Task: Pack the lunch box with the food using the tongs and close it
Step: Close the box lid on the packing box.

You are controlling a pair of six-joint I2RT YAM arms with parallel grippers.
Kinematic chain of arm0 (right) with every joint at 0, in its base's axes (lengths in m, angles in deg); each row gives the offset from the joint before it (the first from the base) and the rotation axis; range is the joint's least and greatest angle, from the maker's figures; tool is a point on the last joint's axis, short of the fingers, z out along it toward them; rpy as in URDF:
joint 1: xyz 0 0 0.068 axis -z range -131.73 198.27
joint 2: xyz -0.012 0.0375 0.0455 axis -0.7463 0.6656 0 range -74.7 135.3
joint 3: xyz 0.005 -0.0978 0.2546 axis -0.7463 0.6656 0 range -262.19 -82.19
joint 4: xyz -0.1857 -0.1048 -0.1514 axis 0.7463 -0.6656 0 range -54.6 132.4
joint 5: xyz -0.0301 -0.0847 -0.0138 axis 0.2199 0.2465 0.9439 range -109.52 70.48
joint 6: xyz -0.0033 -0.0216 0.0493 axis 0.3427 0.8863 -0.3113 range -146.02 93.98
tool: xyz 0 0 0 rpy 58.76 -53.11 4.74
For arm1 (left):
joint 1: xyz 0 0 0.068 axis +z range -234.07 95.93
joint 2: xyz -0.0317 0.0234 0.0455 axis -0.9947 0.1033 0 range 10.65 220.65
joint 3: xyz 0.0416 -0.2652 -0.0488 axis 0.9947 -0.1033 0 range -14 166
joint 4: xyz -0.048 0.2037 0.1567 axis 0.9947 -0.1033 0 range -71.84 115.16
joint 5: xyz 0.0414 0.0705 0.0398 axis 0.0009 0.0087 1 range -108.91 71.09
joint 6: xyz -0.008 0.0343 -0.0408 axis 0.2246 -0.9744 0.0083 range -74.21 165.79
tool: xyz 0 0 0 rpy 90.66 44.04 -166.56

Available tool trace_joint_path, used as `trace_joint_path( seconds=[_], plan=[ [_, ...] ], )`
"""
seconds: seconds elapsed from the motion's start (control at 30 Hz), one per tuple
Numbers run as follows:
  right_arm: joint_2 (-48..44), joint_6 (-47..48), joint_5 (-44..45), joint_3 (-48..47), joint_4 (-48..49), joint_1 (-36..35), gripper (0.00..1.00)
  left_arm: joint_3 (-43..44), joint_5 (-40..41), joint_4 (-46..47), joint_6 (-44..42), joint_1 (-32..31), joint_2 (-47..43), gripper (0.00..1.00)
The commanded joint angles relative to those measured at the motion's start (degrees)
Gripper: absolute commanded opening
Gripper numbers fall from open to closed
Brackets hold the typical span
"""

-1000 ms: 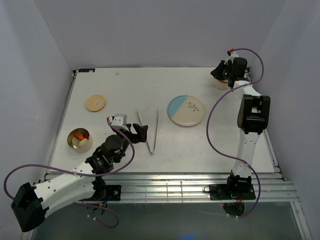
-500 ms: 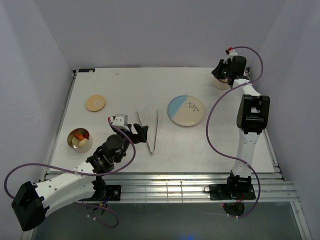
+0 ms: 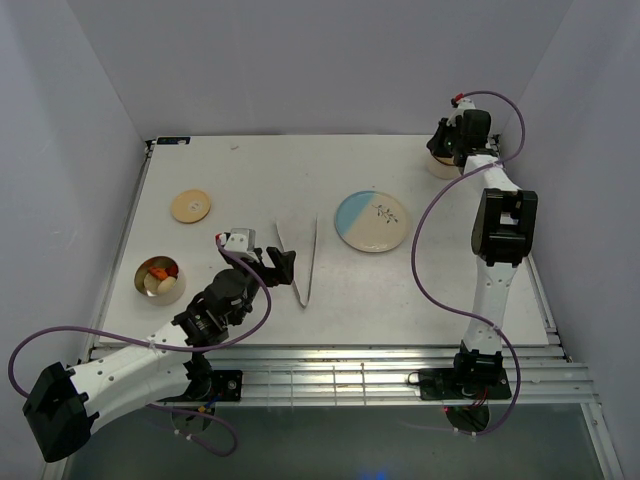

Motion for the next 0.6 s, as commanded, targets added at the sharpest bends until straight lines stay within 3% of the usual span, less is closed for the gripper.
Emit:
trace_joint_path(
  seconds=[0.0,0.57],
  plan=[
    [1.9,0.7,0.9,-2.02,-0.77,0.13,0.1,1.51,0.72,0.2,-0.57,-0.12,-0.36,0.98],
    [0.06,0.17,1.35,-2.9,-1.47,0.05,0.09,1.15,0.72,0.02,-0.49,-0.12,-1.42,0.98]
  ],
)
